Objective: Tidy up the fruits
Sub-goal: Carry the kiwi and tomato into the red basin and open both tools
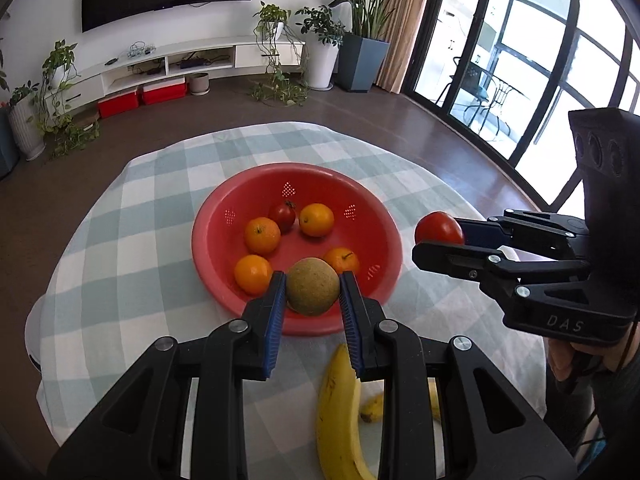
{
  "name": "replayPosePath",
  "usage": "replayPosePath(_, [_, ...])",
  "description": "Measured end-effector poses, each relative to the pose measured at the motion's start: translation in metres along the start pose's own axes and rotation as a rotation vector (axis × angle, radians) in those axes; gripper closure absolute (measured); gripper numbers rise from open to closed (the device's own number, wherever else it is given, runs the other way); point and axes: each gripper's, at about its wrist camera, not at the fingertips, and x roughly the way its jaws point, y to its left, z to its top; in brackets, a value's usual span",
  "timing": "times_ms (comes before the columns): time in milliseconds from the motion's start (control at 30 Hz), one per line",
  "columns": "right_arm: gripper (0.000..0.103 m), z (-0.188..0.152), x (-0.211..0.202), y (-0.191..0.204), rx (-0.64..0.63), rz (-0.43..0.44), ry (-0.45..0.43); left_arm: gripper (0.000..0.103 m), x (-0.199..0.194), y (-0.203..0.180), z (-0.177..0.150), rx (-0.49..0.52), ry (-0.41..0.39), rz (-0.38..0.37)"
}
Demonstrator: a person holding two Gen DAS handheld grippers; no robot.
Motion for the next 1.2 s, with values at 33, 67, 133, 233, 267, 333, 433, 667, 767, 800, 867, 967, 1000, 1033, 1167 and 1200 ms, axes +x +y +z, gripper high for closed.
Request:
replayPosePath(33, [0.069,0.003,0.007,-0.001,-0.007,-0.005,0.010,0.078,0.009,0.000,0.005,0.008,0.008,0.009])
replayPosePath(67, [0.069,0.005,0.014,-0.003,-0.013,-0.008,0.021,0.078,0.018,0.000,0.009,0.016,0.019,0.016])
replayPosePath(133, [0.069,0.008,0.028,-0.005,-0.028,-0.018,0.043,0.078,0.035,0.001,0.014,0.024,0.038,0.024])
replayPosePath(233, [0.069,0.009,0.048,-0.011,-0.040,-0.026,0.078,0.078,0.058,0.005,0.017,0.028,0.060,0.029])
replayPosePath(267, [0.069,0.009,0.055,-0.013,-0.042,-0.030,0.089,0.078,0.065,0.007,0.018,0.030,0.066,0.035])
replayPosePath(333, [0.069,0.009,0.065,-0.017,-0.042,-0.036,0.104,0.078,0.080,0.011,0.017,0.029,0.080,0.034])
replayPosePath(433, [0.069,0.010,0.076,-0.021,-0.041,-0.038,0.114,0.078,0.095,0.016,0.015,0.024,0.098,0.034])
replayPosePath(667, [0.068,0.009,0.092,-0.027,-0.054,-0.055,0.153,0.078,0.120,0.022,0.012,0.022,0.123,0.043])
replayPosePath(767, [0.068,0.008,0.093,-0.028,-0.053,-0.055,0.150,0.078,0.122,0.022,0.012,0.020,0.125,0.041])
replayPosePath(800, [0.068,0.008,0.092,-0.029,-0.054,-0.054,0.150,0.078,0.121,0.022,0.012,0.019,0.126,0.039])
replayPosePath(867, [0.068,0.008,0.091,-0.027,-0.061,-0.059,0.148,0.078,0.119,0.022,0.011,0.017,0.123,0.037])
replayPosePath(967, [0.068,0.005,0.085,-0.026,-0.067,-0.068,0.138,0.078,0.109,0.024,0.009,-0.003,0.107,0.033])
replayPosePath(1000, [0.068,0.005,0.083,-0.027,-0.061,-0.068,0.135,0.077,0.103,0.025,0.009,-0.010,0.097,0.030])
replayPosePath(1033, [0.067,0.004,0.080,-0.027,-0.057,-0.070,0.131,0.077,0.097,0.025,0.009,-0.013,0.084,0.026])
replayPosePath(1167, [0.063,0.003,0.063,-0.025,-0.049,-0.073,0.095,0.051,0.065,0.025,0.006,-0.024,0.008,0.042])
replayPosePath(1200, [0.063,0.002,0.058,-0.024,-0.049,-0.070,0.086,0.043,0.054,0.025,0.005,-0.024,-0.014,0.055])
